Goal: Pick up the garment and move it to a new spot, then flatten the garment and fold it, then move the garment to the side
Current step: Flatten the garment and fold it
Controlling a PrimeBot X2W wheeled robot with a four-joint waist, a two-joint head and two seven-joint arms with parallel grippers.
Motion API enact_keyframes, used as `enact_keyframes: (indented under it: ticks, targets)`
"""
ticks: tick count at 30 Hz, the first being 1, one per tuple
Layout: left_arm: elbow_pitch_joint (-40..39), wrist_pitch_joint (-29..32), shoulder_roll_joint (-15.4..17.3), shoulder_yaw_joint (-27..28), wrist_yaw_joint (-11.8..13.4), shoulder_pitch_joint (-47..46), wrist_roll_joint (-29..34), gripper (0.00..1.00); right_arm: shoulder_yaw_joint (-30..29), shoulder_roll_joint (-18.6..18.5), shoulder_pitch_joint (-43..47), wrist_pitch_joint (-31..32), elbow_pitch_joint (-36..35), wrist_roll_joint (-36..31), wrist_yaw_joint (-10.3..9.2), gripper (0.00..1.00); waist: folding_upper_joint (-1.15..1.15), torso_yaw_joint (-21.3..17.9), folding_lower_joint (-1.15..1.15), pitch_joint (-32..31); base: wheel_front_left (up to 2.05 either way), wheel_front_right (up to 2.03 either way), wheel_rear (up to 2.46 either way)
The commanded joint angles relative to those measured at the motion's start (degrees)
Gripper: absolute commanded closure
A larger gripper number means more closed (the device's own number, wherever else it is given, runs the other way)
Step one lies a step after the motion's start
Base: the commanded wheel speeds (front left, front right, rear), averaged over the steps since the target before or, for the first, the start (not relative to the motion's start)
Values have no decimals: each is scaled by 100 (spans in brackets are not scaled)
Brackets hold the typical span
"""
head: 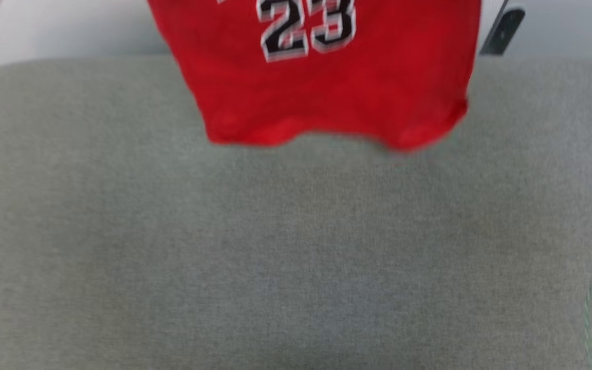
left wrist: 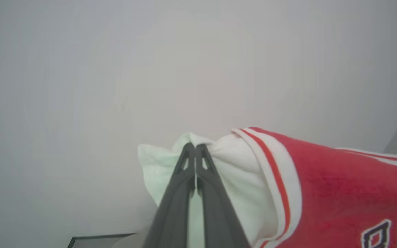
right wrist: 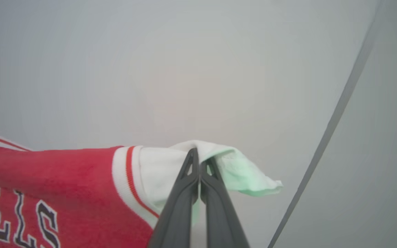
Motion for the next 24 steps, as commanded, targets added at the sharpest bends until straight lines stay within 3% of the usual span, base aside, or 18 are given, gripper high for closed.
enact_keyframes:
  ticks: [1, 6, 13, 17, 24]
  targets:
    - [34, -193, -53, -12, 32, -243, 110, 100, -88, 74, -222, -197, 127, -139, -8, 100, 0, -141, 0, 540, 0, 0, 0]
    - [234, -908, -283, 36, 63, -1068, 281, 100, -452, 175, -1023, -1065, 633, -844, -8, 100, 0, -206, 0, 1386, 0, 0, 0]
    - [470, -1905, -563, 75, -16, -2254, 512, 100, -1530, 103, -1973, -2001, 1120, -2036, -8, 100, 0, -122, 0, 2551, 0, 0, 0]
    - [715, -2315, -780, 152, -92, -2664, 427, 100, -2349, 206, -2112, -2073, 829, -2814, -8, 100, 0, -9, 0, 2984, 0, 0, 0]
    - [1289, -2728, -1043, 101, -310, -2588, 398, 100, -3332, 722, -1754, -2069, 162, -3876, -8, 100, 0, 199, 0, 3218, 0, 0, 0]
